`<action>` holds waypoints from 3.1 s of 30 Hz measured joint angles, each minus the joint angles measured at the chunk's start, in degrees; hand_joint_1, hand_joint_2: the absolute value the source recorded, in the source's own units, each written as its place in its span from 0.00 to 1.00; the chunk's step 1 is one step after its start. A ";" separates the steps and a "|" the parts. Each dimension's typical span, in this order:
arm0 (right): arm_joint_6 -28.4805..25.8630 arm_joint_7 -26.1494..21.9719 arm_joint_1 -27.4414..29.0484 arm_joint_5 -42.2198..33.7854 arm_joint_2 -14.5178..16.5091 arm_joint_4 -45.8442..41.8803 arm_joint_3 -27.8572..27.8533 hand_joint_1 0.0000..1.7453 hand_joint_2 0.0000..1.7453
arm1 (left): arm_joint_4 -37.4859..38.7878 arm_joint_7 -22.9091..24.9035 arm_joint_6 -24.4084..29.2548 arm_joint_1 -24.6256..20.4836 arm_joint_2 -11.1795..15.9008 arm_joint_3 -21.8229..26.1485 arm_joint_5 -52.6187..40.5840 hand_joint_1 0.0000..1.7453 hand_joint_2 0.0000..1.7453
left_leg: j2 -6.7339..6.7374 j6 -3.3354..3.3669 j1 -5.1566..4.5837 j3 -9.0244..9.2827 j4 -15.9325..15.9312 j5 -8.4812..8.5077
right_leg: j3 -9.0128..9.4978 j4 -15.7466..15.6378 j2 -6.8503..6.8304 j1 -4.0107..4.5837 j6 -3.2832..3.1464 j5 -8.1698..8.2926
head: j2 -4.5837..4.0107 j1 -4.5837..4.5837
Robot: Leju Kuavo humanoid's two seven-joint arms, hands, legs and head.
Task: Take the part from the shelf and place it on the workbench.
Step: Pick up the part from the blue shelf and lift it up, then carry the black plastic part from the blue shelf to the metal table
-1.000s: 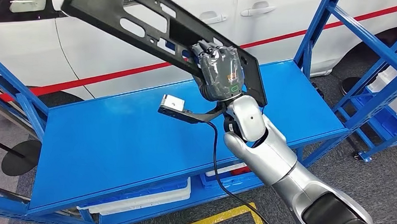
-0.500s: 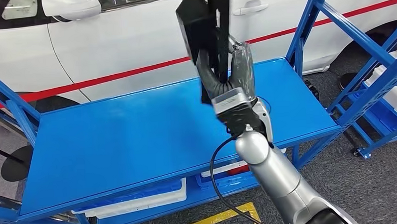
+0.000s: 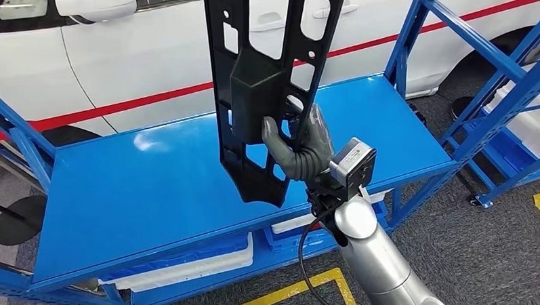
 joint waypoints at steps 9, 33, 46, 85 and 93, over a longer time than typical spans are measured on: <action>3.56 -1.47 1.78 -2.40 1.70 2.51 -1.19 1.00 1.00 | 0.00 0.22 0.68 -0.24 0.16 0.00 -0.02 0.00 1.00 | -1.29 -2.58 -0.04 -4.03 11.09 -8.06 | -0.86 -3.43 1.32 0.34 -3.53 2.77 | 0.00 -0.10; 4.95 -2.61 3.94 -2.03 2.63 5.69 -3.61 1.00 1.00 | 0.00 0.36 0.33 -0.39 0.24 -0.15 -0.60 0.00 1.00 | -0.18 -0.87 -0.21 0.80 0.22 -0.92 | 1.71 -3.02 1.06 0.06 -0.73 0.22 | 0.00 0.29; 5.58 -2.83 4.26 -1.39 3.64 5.83 -4.27 1.00 1.00 | 0.00 0.24 0.33 -0.61 0.30 -0.16 -0.67 0.00 1.00 | -1.65 -0.98 -0.27 4.85 3.33 -6.41 | -3.16 -3.15 1.66 1.00 -3.47 4.65 | 0.00 0.22; 6.74 -2.44 5.07 -2.65 4.09 5.50 -6.51 1.00 1.00 | 0.00 0.62 0.79 -0.24 0.82 -0.59 -1.15 0.00 1.00 | -1.54 0.94 -0.47 6.28 -3.22 -2.96 | -7.27 2.63 2.36 0.38 -0.51 0.99 | 0.00 0.44; 6.55 -2.49 5.46 -2.94 3.97 5.17 -6.59 1.00 1.00 | 0.00 0.72 0.85 0.03 0.85 -0.75 -1.60 0.00 1.00 | 2.06 0.07 -0.79 1.38 -0.28 -1.35 | 1.25 -1.93 -1.17 0.24 -0.37 0.53 | 0.01 0.44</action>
